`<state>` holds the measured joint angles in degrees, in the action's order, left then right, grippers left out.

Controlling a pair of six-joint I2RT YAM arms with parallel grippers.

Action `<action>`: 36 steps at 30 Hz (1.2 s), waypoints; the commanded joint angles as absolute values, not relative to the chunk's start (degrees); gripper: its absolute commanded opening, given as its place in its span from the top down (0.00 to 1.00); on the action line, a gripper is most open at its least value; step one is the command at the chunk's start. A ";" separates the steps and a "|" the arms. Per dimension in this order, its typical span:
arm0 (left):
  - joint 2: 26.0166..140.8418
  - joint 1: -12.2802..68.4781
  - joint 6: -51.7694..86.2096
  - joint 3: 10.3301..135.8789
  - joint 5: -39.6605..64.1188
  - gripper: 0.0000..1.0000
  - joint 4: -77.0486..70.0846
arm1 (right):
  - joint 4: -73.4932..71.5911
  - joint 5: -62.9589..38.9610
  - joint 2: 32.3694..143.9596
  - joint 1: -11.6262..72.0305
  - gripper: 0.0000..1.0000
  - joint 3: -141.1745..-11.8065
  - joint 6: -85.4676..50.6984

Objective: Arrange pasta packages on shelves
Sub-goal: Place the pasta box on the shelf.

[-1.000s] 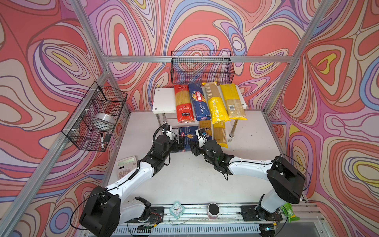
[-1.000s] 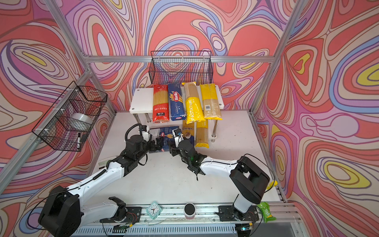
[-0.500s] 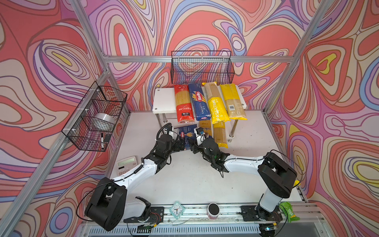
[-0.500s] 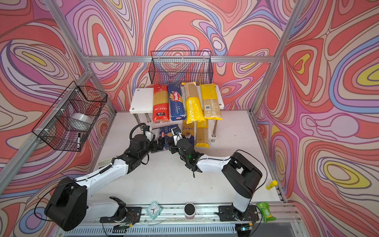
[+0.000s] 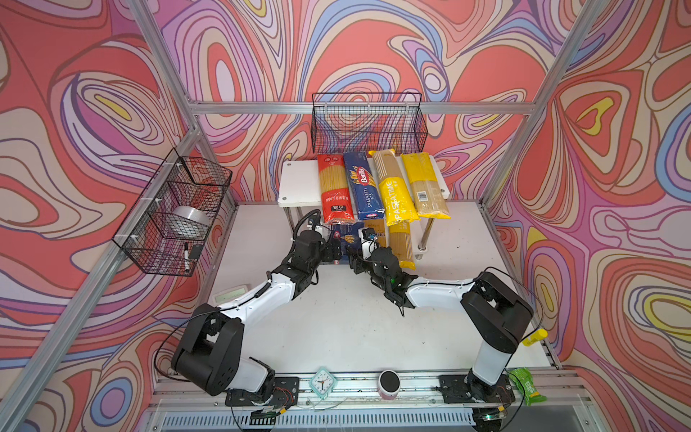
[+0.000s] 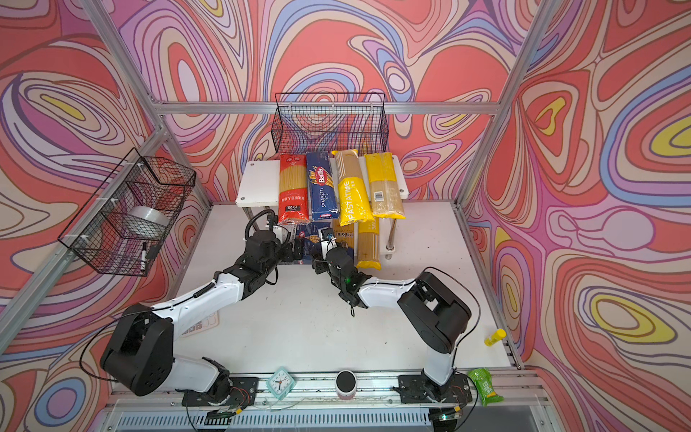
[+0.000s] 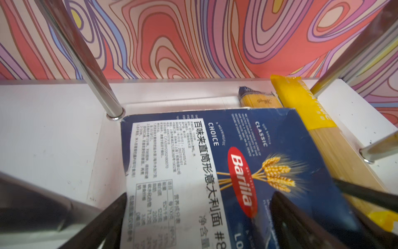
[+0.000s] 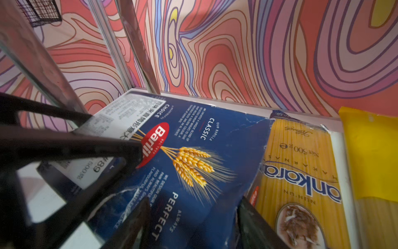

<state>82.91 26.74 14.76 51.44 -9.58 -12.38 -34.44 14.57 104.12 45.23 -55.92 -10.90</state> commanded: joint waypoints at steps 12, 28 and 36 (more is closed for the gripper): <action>89.28 30.10 10.15 65.37 -16.43 0.00 2.53 | -29.64 9.03 105.62 46.24 0.33 -65.11 -12.03; 79.97 29.63 11.86 56.78 -20.94 0.00 7.78 | -20.84 3.84 99.43 46.10 0.31 -63.39 -13.53; 70.45 29.18 14.79 51.86 -18.82 0.00 11.30 | -15.38 -5.34 94.70 47.34 0.33 -60.52 -15.26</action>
<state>73.73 29.17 12.71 52.97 -19.42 8.34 -18.26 -0.30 96.47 46.44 -62.63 -14.11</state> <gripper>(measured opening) 0.994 0.672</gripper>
